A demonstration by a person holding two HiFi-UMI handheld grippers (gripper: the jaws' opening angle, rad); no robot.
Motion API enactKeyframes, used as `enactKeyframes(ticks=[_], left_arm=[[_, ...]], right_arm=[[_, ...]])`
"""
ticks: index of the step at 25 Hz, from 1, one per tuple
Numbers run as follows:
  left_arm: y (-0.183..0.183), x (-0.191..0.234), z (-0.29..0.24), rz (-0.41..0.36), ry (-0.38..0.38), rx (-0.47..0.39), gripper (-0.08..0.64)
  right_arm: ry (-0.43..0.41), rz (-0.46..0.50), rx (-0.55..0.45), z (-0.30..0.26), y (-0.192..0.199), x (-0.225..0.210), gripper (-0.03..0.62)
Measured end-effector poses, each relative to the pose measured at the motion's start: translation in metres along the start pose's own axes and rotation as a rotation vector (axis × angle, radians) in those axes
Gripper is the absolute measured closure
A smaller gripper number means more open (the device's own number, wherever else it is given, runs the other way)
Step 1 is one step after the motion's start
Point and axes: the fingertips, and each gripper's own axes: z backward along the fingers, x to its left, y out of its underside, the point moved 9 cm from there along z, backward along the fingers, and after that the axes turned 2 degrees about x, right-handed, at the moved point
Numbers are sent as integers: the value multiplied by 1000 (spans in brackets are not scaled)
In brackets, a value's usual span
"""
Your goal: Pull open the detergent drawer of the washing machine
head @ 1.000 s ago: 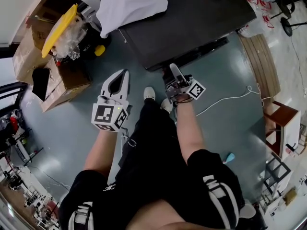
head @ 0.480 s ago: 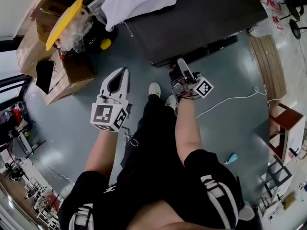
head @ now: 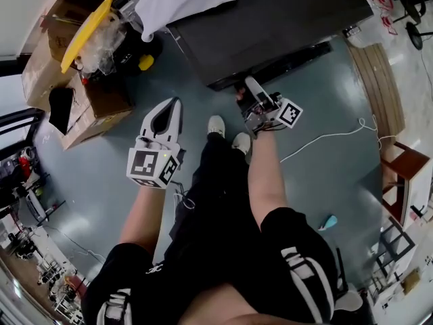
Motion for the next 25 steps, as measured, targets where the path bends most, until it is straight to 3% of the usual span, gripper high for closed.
enactKeyframes(ticks=[14, 25], left_arm=[[-6, -4, -1, -1, 15, -20, 560], [-19, -21, -4, -17, 60, -48, 560]], right_arm=[[21, -8, 60, 17, 4, 8, 399], [39, -36, -1, 84, 21, 41, 403]])
